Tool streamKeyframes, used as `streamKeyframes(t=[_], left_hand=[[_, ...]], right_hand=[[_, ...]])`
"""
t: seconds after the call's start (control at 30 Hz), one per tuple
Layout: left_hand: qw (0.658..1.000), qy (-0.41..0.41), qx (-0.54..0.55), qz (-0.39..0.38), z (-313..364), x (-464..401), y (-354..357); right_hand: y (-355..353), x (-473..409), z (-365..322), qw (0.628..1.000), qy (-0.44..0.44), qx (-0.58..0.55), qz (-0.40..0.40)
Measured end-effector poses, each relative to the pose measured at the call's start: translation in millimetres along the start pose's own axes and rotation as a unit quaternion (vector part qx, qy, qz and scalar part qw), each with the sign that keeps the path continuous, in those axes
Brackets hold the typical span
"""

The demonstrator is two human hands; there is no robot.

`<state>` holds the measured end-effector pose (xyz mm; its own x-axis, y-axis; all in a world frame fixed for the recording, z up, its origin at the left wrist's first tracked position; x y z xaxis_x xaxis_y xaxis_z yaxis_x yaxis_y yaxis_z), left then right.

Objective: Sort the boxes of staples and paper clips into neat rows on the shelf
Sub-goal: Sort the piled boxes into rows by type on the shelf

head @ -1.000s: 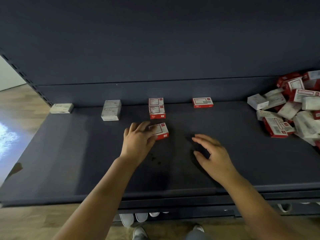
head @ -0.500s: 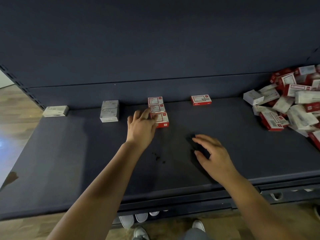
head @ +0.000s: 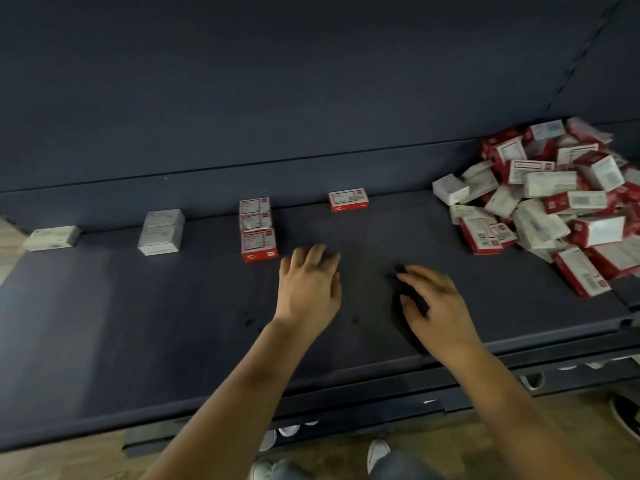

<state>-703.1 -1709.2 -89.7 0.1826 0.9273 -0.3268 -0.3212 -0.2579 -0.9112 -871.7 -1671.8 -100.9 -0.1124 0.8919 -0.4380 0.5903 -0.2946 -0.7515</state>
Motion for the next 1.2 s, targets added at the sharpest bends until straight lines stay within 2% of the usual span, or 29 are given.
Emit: streamKeyframes(t=[0.13, 0.3, 0.43, 0.57, 0.67, 0.73, 0.8, 0.9, 1.0, 1.1, 1.2], left_hand=[[1.0, 0.019, 0.01, -0.009, 47.6, -2.6, 20.6], [1.0, 0.018, 0.019, -0.008, 92.7, -9.2, 38.6], [1.0, 0.018, 0.02, -0.005, 118.0, -12.9, 48.0], [0.999, 0.03, 0.007, -0.011, 131.3, -13.0, 54.7], [0.998, 0.063, 0.013, -0.009, 139.8, -10.3, 56.2], [0.995, 0.093, 0.017, -0.013, 145.3, -8.8, 56.8], [0.993, 0.102, 0.049, -0.021, 147.0, -8.0, 56.1], [0.983, 0.076, 0.167, -0.018, 145.1, -5.4, 48.2], [0.947, -0.056, 0.316, -0.011, 127.3, 0.7, 40.9], [0.864, -0.208, 0.459, -0.01, 106.2, 11.8, 51.6], [0.785, -0.257, 0.563, -0.031, 105.9, 13.9, 62.2]], right_hand=[[-39.2, 3.9, 40.3, 0.998, 0.014, 0.011, 0.055], [-85.6, 1.5, 92.3, 0.989, 0.079, 0.026, 0.123], [-91.5, -13.7, 122.0, 0.989, 0.121, 0.001, 0.091], [-70.7, -27.7, 146.5, 0.974, 0.223, -0.038, 0.025], [-57.8, -31.4, 155.3, 0.961, 0.276, 0.012, -0.023], [-56.1, -34.4, 155.9, 0.963, 0.268, 0.014, -0.022], [-56.9, -35.8, 153.5, 0.97, 0.24, -0.03, -0.008], [-64.1, -31.6, 136.0, 0.982, 0.165, -0.097, -0.004], [-69.8, -17.5, 116.3, 0.982, 0.129, -0.136, -0.027], [-76.5, -6.4, 100.0, 0.978, 0.109, -0.174, -0.038], [-80.2, -6.1, 84.6, 0.974, 0.08, -0.204, -0.058]])
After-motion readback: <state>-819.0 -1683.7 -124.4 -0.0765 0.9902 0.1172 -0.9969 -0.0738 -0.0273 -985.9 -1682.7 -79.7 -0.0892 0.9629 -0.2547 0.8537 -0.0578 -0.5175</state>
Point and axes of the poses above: each hand's wrist, its own x-axis away from the middle knuckle, its own y-axis out of the palm, z = x × y, the point moved 10 cm from there along -x, towards the middle knuckle, and after that the axes turned 4 degrees about -y, right-handed, at the moved point
